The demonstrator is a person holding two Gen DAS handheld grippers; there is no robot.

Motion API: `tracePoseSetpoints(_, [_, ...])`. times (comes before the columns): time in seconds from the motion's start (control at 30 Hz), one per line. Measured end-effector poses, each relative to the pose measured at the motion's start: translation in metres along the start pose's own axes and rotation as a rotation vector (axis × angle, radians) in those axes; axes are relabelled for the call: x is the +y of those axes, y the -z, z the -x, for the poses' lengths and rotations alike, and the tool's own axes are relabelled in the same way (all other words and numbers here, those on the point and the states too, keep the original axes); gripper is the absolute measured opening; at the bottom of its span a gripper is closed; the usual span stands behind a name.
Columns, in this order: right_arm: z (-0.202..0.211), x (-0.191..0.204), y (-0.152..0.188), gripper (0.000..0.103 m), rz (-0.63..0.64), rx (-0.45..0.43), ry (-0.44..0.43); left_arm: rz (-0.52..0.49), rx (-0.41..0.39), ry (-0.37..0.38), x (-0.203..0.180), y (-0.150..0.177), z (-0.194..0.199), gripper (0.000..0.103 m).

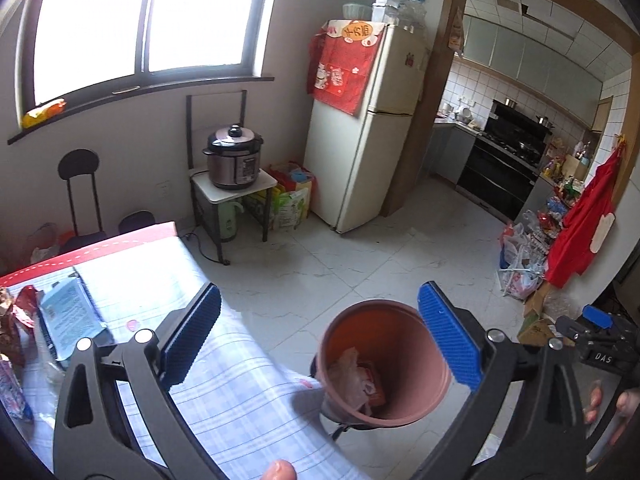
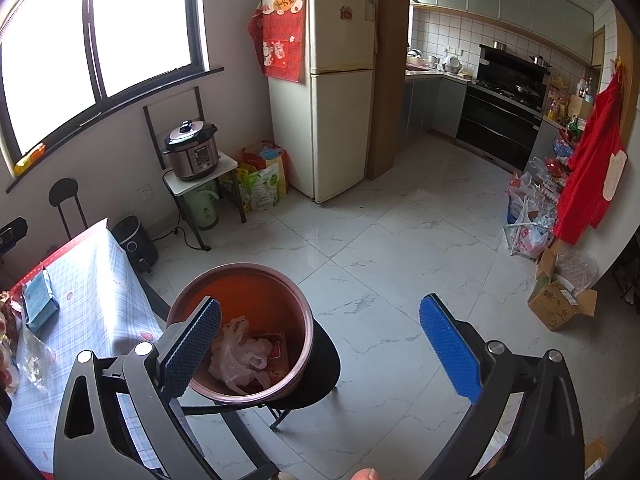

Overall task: Collect trash
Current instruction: 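Carry the white bag over the bin and open the left gripper, then return to the table and grasp the clear plastic container with the right gripper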

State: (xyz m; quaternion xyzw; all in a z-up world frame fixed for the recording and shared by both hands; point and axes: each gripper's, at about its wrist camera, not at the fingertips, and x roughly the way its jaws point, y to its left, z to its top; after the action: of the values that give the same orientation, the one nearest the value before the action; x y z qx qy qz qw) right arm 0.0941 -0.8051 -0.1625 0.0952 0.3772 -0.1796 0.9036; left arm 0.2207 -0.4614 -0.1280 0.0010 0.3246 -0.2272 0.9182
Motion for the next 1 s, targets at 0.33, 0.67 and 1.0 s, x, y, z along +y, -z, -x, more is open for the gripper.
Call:
tracePoseSetpoints(0.33, [-0.019,0.071,0.006,0.098,0.106,0.047,-0.096,0.092,-0.026,-0.2,0.096,0.046,0.079,0.098])
tracePoseSetpoints(0.67, [-0.016,0.167,0.024,0.098,0.152,0.079,-0.259,0.242,-0.016,-0.413,0.22,0.114,0.18,0.098])
tracePoseSetpoints(1.0, [0.012,0.307,0.053,0.098,0.324,0.101,-0.396,0.428,-0.041,-0.621,0.339,0.156,0.265,0.097])
